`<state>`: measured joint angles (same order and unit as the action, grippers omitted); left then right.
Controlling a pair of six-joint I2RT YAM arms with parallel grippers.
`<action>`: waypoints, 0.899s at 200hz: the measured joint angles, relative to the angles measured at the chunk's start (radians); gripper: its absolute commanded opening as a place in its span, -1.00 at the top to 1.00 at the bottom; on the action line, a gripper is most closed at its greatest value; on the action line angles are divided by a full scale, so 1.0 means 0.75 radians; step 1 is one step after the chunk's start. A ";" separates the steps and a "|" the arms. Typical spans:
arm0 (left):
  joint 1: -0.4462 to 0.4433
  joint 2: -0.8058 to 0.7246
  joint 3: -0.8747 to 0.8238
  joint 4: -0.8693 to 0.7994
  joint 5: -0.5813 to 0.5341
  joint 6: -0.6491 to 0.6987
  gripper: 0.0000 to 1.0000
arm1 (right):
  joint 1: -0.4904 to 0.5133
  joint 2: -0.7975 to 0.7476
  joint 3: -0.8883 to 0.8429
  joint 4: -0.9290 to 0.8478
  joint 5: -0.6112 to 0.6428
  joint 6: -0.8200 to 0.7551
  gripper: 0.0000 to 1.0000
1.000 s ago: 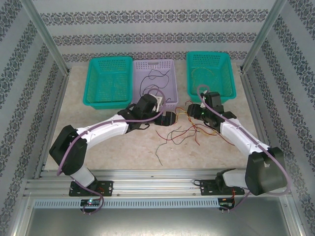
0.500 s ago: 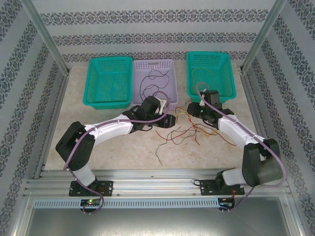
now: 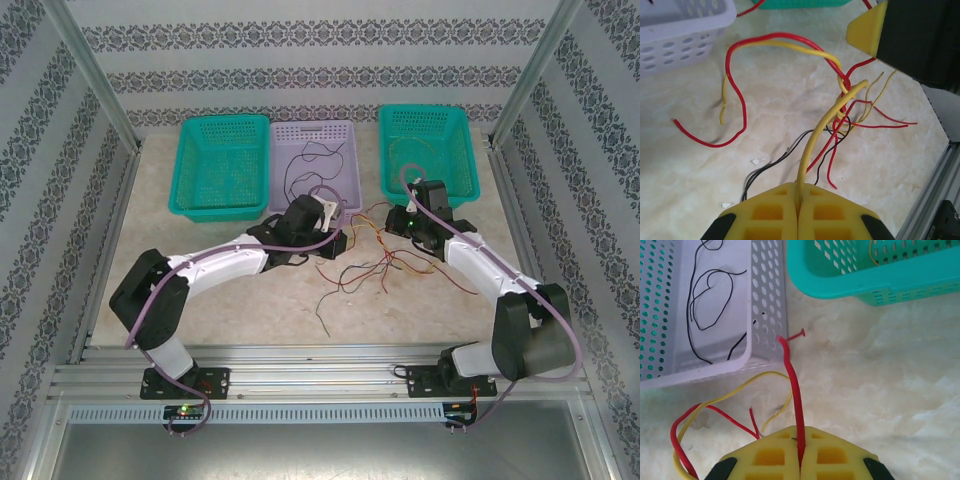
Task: Untangle the cables
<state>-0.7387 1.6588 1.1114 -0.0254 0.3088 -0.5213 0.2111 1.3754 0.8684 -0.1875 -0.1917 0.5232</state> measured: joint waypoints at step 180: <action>0.141 -0.782 0.248 -0.925 -0.396 0.349 1.00 | -0.310 -0.402 -0.052 -0.137 0.328 0.113 1.00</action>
<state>-0.6327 1.0725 1.2972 -0.7189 0.0120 -0.2596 -0.0216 1.0740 0.8291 -0.2901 0.0544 0.6079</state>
